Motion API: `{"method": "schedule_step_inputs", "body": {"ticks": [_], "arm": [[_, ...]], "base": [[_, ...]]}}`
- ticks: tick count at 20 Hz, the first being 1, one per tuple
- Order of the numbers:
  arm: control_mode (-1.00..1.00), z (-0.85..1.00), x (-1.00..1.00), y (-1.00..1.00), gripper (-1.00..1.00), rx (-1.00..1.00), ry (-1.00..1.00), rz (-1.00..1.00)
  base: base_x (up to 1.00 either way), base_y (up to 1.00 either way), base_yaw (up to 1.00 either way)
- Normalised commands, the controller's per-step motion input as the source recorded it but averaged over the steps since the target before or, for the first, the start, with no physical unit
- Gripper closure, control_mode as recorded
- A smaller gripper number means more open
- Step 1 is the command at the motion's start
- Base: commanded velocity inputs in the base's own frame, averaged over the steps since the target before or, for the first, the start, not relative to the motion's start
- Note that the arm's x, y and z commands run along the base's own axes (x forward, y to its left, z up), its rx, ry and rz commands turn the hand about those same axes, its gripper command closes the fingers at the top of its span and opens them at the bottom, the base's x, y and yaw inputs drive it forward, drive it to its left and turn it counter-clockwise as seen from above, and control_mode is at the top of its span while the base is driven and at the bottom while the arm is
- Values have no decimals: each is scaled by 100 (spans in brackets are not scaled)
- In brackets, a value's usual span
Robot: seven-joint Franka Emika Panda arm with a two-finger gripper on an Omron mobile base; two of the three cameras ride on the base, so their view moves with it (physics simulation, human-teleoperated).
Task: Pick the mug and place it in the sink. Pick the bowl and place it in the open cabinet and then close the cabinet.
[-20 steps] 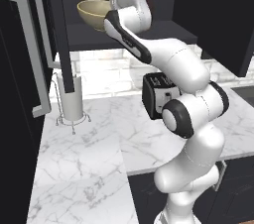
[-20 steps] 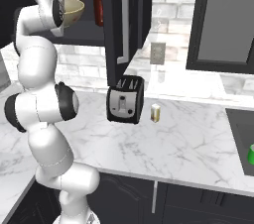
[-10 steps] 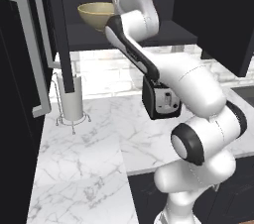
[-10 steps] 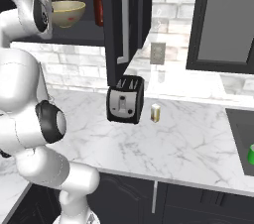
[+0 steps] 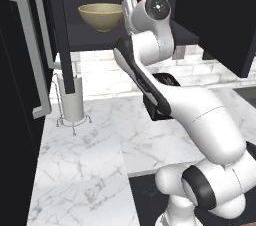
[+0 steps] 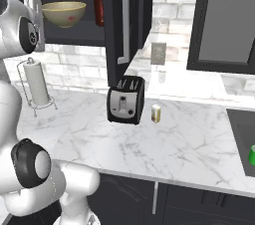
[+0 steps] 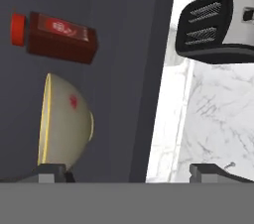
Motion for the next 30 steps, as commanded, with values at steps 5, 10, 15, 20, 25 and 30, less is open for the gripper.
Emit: {"method": "schedule_step_inputs", "body": {"ticks": [5,10,15,20,25,30], "arm": [[-100,11,-49,-41,-100,0,-4,6],[-100,29,-46,-30,-100,1,-8,10],[-100,4,-59,-2,-100,4,0,11],[-100,0,-75,0,-100,3,0,10],[-100,2,-70,-2,-100,0,-4,6],[-100,2,-50,0,-100,0,-14,0]], "base": [[0,0,0],[0,0,0],[0,0,0],[0,0,0],[0,0,0],[0,0,0]]}}
